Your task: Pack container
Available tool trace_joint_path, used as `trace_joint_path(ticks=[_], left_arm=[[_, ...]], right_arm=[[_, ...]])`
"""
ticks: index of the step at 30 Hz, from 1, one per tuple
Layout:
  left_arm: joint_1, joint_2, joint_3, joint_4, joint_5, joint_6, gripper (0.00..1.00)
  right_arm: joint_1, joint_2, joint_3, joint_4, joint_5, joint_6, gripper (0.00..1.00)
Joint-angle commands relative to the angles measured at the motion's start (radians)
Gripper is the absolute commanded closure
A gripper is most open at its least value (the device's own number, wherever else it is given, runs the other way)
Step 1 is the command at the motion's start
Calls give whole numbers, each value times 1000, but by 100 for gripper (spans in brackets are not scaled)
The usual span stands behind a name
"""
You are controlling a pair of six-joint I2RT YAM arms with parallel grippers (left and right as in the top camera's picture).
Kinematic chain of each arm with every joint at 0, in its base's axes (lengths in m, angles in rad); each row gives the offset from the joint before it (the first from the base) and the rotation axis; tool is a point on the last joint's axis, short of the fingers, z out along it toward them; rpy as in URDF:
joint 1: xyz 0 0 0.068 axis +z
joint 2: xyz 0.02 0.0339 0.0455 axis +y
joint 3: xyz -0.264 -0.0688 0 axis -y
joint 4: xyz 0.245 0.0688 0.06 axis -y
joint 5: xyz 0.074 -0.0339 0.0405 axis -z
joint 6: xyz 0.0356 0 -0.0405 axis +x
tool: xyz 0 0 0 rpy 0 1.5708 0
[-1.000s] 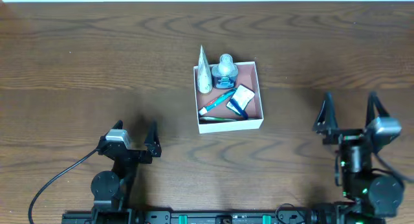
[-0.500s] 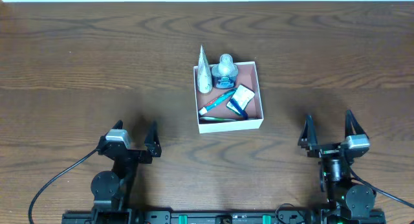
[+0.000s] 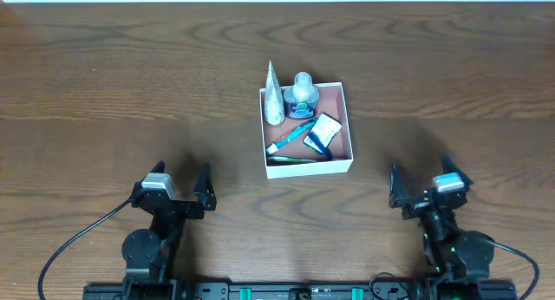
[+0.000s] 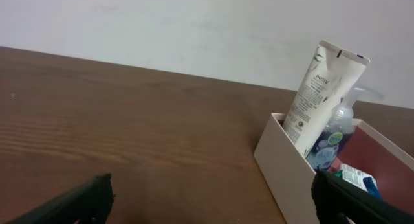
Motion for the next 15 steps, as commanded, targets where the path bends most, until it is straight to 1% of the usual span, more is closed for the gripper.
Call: trace_joint_path(ticks=[1,7,12,15], left_arm=[[5,-6,-16,-35,7,-2,2],[5,-6,-16,-35,7,-2,2],[5,-6,-16,-35,7,-2,2],[5,-6,-16,-35,7,-2,2]], right_arm=[[-9,-8,-2,-7,-10,-36,1],[-8,-8,-2,-7,21,-36,1],[-8,-8,-2,-15,111,-35,1],[-8,-8,-2,-16,120,-36,1]])
